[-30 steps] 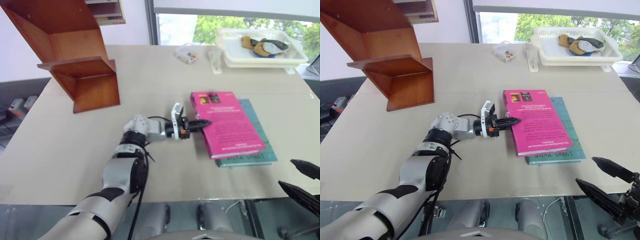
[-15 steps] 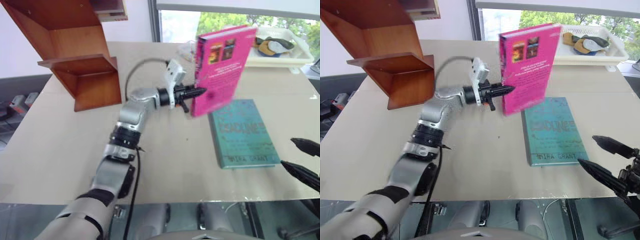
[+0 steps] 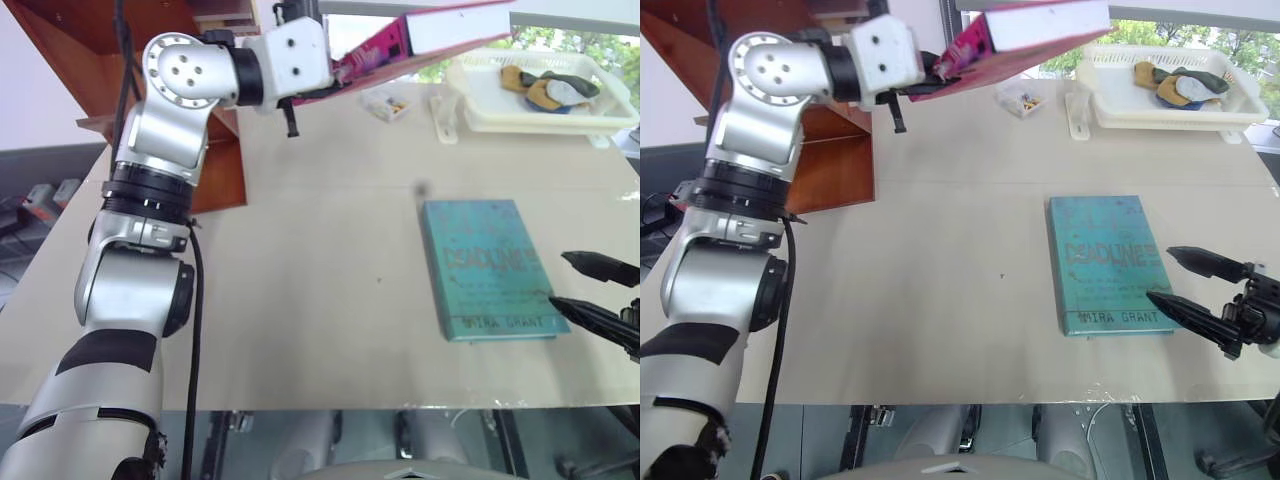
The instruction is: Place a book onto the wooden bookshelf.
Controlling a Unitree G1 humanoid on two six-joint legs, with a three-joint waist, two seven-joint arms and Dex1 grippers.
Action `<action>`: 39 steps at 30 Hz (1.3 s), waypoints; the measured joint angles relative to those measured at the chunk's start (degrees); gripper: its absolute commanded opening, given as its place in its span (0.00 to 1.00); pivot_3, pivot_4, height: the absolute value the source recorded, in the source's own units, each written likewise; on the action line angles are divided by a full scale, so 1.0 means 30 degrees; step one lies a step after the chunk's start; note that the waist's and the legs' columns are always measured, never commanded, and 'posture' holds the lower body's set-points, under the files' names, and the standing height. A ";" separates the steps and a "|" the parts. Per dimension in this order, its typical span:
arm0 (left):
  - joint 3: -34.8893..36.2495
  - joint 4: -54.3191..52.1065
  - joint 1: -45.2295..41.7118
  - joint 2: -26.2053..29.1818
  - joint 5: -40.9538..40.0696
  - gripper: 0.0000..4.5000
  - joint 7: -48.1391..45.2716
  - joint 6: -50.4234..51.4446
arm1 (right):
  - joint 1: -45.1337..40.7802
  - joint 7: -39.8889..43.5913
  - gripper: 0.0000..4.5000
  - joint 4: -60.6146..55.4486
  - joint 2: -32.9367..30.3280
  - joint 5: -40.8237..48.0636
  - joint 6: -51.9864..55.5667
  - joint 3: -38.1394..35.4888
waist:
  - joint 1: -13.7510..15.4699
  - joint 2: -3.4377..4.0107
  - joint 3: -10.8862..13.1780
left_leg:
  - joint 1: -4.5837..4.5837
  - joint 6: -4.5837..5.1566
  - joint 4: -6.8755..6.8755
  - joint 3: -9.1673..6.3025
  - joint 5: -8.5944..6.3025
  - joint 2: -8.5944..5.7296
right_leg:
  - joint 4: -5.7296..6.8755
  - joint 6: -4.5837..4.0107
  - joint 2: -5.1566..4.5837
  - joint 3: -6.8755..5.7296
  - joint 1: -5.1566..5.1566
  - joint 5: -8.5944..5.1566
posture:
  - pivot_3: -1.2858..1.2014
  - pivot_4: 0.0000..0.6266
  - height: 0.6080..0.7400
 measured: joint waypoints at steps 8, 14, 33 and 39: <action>0.0057 -0.0691 0.0095 0.2371 0.1546 0.00 0.0257 0.1497 | -0.1395 0.0525 1.00 0.0856 -0.0051 -0.0704 0.0075 0.1154 | -0.0294 -0.0045 0.0030 | 0.0071 0.0001 0.0031 0.0035 0.0001 0.0002 | 0.0152 0.0018 0.0021 0.0052 0.0005 0.0010 | 0.52 0.24 1.00; 0.0212 -0.2223 -0.1132 0.5491 0.1769 0.00 -0.2323 0.3138 | -0.1757 0.0891 1.00 0.1314 -0.0052 -0.1133 0.0071 0.1224 | -0.0704 -0.0079 0.0062 | 0.0105 -0.0004 0.0029 0.0085 0.0004 0.0025 | 0.0188 0.0015 0.0053 0.0106 -0.0011 0.0007 | 0.52 0.24 1.00; -0.0740 -0.4341 -0.0112 1.1266 0.5580 0.00 -0.6869 0.8492 | -0.7560 0.3047 1.00 0.5652 0.0585 0.0233 0.0412 0.1829 | -0.0927 -0.0089 0.0082 | 0.0150 0.0070 0.0104 0.0119 -0.0037 0.0061 | 0.0275 0.0016 0.0100 0.0146 0.0005 0.0007 | 0.52 0.24 1.00; -0.1200 -0.2305 -0.1163 1.1286 0.7216 0.00 -0.6530 0.7238 | -0.9752 0.3693 1.00 0.6901 0.1246 0.1594 0.1164 0.1964 | -0.0882 -0.0100 0.0093 | 0.0146 0.0073 0.0105 0.0113 -0.0039 0.0063 | 0.0279 0.0016 0.0092 0.0140 0.0003 0.0007 | 0.52 0.24 1.00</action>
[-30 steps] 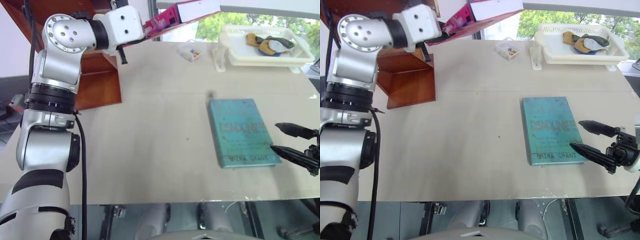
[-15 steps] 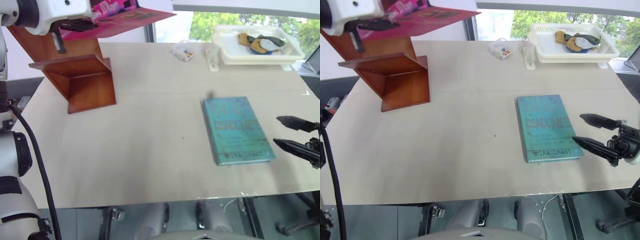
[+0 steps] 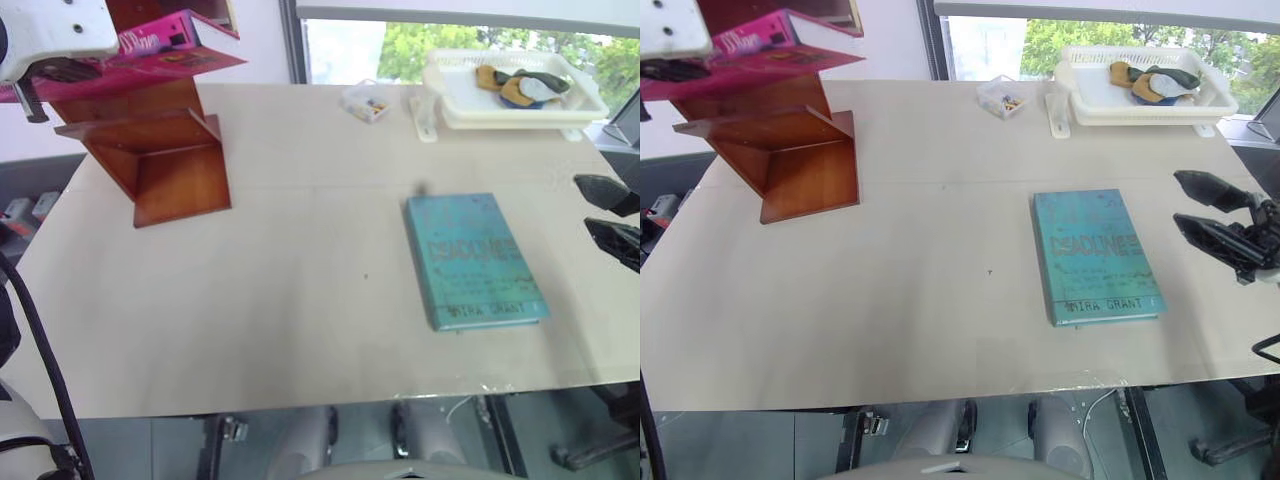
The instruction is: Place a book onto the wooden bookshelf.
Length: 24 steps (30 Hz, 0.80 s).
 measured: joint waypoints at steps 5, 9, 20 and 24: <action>-0.0563 0.1469 -0.0506 -0.0139 0.0910 0.00 0.0230 -0.1091 | -0.0879 0.0518 1.00 0.0217 0.0065 0.0479 0.0719 0.0275 | -0.0040 0.0002 0.0002 | -0.0001 0.0001 0.0000 0.0006 0.0000 0.0000 | 0.0012 0.0000 0.0001 0.0008 -0.0009 0.0001 | 0.52 0.24 1.00; -0.1097 0.2397 -0.1219 -0.0526 0.1752 0.00 0.0430 -0.1860 | -0.1063 0.0709 1.00 0.0398 0.0065 0.0156 0.0753 0.0804 | -0.0054 0.0003 0.0002 | 0.0000 0.0001 0.0004 0.0012 0.0000 -0.0001 | 0.0038 0.0001 0.0001 0.0013 -0.0023 0.0001 | 0.52 0.24 1.00; -0.2107 0.3939 -0.2156 -0.1835 0.3872 0.11 0.0985 -0.2005 | -0.0928 0.0984 1.00 0.0425 0.0210 -0.0627 0.0296 0.1124 | -0.0109 0.0006 0.0003 | 0.0033 -0.0003 0.0119 0.0010 0.0003 0.0040 | 0.0243 0.0000 0.0048 0.0034 -0.0046 -0.0001 | 0.52 0.24 1.00; -0.2146 0.4575 -0.2275 -0.1936 0.4452 0.52 0.1638 -0.2424 | -0.0880 0.1055 1.00 0.0755 0.0205 -0.0845 -0.0094 0.0913 | -0.0129 0.0005 0.0002 | 0.0039 -0.0004 0.0149 0.0023 0.0003 0.0044 | 0.0270 0.0001 0.0057 0.0050 -0.0045 0.0000 | 0.52 0.24 1.00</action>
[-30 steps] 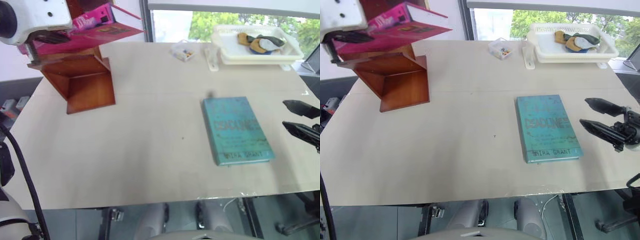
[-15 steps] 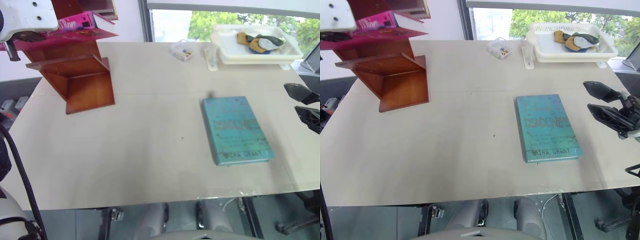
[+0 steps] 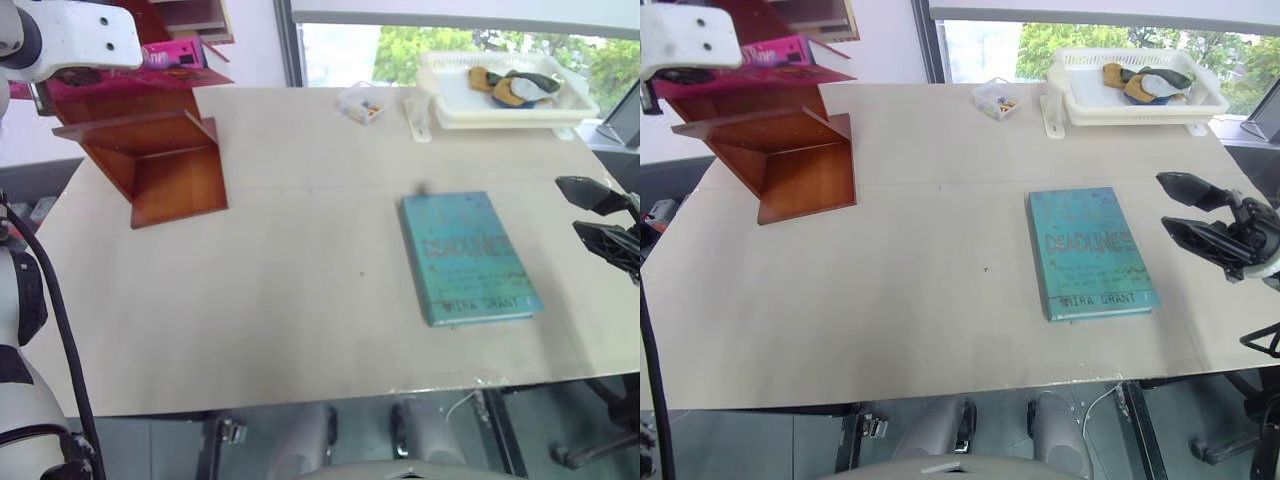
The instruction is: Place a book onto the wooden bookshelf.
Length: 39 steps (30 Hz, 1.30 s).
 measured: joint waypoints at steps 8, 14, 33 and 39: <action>0.0008 0.0347 -0.0007 0.0026 0.0529 0.97 0.0173 -0.0284 | -0.0479 -0.0133 1.00 0.1160 0.0002 -0.0746 -0.1128 -0.0259 | 0.0099 -0.0001 0.0001 | -0.0049 0.0004 -0.0001 0.0012 -0.0003 -0.0023 | -0.0078 -0.0001 -0.0032 0.0004 -0.0003 0.0000 | 0.52 0.24 1.00; 0.0109 0.0406 -0.0008 -0.0008 0.0570 0.97 0.0087 0.0123 | -0.0478 0.0006 1.00 0.1353 0.0000 -0.0761 -0.1135 -0.0264 | 0.0080 0.0000 0.0001 | -0.0056 0.0013 -0.0002 0.0019 -0.0008 -0.0033 | -0.0091 0.0000 -0.0047 0.0006 -0.0002 0.0000 | 0.52 0.24 1.00; 0.4475 -0.6276 0.4401 0.1624 -0.5985 0.97 -0.5171 0.2921 | -0.0435 0.0335 1.00 0.1781 -0.0010 -0.0994 -0.1321 -0.0437 | 0.0067 0.0005 0.0003 | -0.0024 0.0012 0.0010 0.0036 -0.0008 -0.0015 | -0.0050 -0.0002 -0.0063 0.0020 0.0000 0.0000 | 0.52 0.24 1.00; 0.9867 -1.5609 1.1864 -0.3584 -1.3437 0.97 -0.4314 1.2030 | 0.2253 0.0259 1.00 0.1387 -0.0693 -0.1949 -0.1472 -0.0860 | 0.0325 0.0053 -0.0034 | -0.0050 0.0013 0.0016 -0.0013 -0.0009 -0.0021 | -0.0116 -0.0004 -0.0102 -0.0019 0.0039 0.0002 | 0.52 0.24 1.00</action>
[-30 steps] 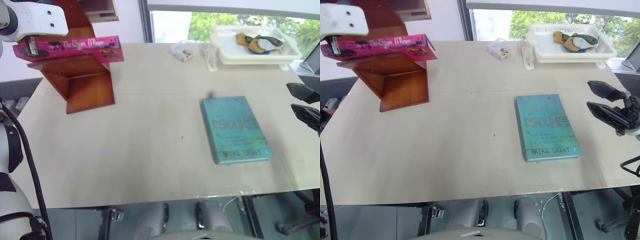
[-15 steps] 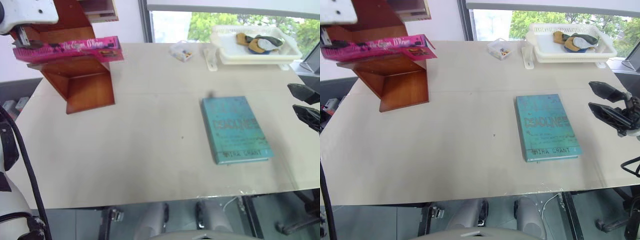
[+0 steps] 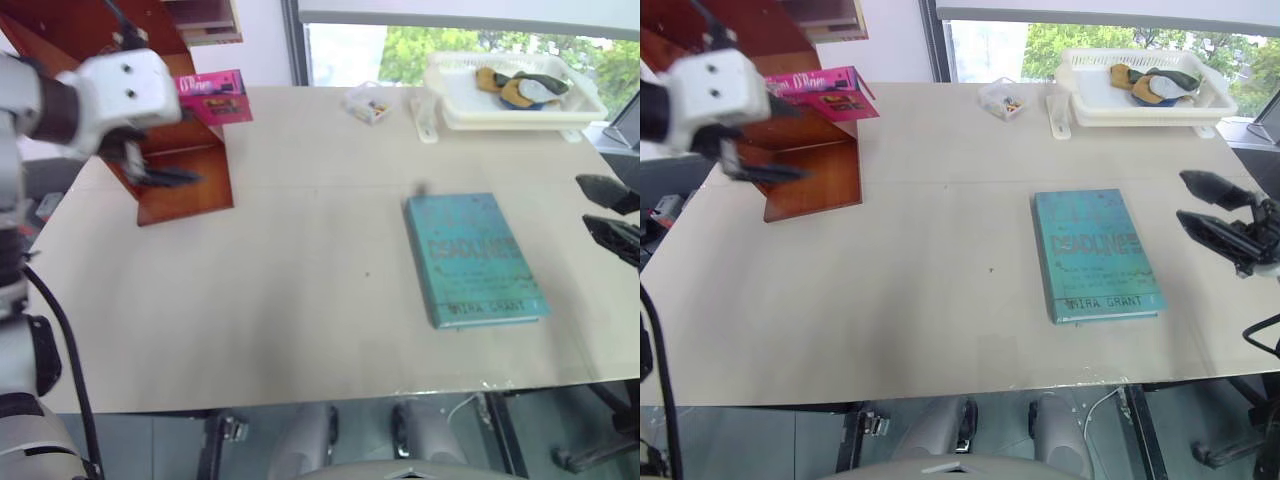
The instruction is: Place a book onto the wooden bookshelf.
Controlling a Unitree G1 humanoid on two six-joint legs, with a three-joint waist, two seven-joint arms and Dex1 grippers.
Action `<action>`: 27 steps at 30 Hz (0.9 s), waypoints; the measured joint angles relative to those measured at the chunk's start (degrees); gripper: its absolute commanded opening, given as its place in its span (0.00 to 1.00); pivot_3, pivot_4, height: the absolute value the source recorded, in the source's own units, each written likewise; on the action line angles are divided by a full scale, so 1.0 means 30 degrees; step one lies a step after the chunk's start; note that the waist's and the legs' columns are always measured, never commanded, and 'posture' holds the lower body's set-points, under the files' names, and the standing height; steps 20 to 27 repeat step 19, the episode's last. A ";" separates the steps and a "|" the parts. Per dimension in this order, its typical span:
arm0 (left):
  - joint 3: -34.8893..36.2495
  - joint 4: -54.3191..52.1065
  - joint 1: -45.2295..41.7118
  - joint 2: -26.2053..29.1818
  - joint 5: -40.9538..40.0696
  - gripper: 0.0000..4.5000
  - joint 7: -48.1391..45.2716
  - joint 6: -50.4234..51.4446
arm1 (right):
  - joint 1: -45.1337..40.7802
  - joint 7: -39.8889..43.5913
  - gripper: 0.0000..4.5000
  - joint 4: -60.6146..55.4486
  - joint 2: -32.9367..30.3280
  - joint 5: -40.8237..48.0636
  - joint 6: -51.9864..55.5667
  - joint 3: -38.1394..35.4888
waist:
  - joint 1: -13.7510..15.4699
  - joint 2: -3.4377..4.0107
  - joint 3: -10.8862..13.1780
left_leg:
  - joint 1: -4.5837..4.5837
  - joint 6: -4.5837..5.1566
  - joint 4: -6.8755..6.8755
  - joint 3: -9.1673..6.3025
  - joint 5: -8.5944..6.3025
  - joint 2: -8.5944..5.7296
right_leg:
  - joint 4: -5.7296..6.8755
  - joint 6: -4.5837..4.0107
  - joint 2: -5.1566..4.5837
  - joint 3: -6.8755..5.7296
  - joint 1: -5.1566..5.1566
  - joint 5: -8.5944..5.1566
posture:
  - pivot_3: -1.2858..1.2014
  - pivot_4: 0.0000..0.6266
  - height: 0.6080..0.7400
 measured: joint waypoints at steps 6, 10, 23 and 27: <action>0.2682 -0.5255 0.9075 -0.7068 -0.2842 0.97 0.5561 0.5077 | 0.4618 -0.0117 1.00 -0.0562 -0.0354 -0.1458 -0.0233 -0.1083 | -0.0273 0.0076 -0.0060 | 0.0038 0.0018 -0.0030 0.0022 -0.0019 0.0015 | -0.0040 -0.0007 -0.0025 0.0116 -0.0024 0.0010 | 0.52 0.24 1.00; 0.3279 -0.5570 1.3580 -0.8015 -0.4091 0.97 0.6952 0.4845 | 0.4591 -0.0374 1.00 0.2425 -0.0446 -0.3139 -0.2048 -0.1256 | -0.0296 0.0045 -0.0050 | 0.0183 0.0001 -0.0066 0.0067 -0.0018 0.0029 | -0.0048 -0.0042 -0.0054 0.0181 0.0076 0.0029 | 0.52 0.24 1.00; 0.4556 -0.5064 1.5758 -0.7879 -0.5927 0.97 0.8722 0.1974 | 0.4275 -0.0035 1.00 0.3228 -0.0445 -0.3695 -0.2980 -0.1238 | -0.0083 0.0145 -0.0067 | 0.0304 -0.0067 -0.0101 0.0018 -0.0031 0.0038 | -0.0202 -0.0094 -0.0137 0.0124 0.0310 0.0036 | 0.52 0.24 1.00; 0.4556 -0.5064 1.5758 -0.7879 -0.5927 0.97 0.8722 0.1974 | 0.4275 -0.0035 1.00 0.3228 -0.0445 -0.3695 -0.2980 -0.1238 | -0.0083 0.0145 -0.0067 | 0.0304 -0.0067 -0.0101 0.0018 -0.0031 0.0038 | -0.0202 -0.0094 -0.0137 0.0124 0.0310 0.0036 | 0.52 0.24 1.00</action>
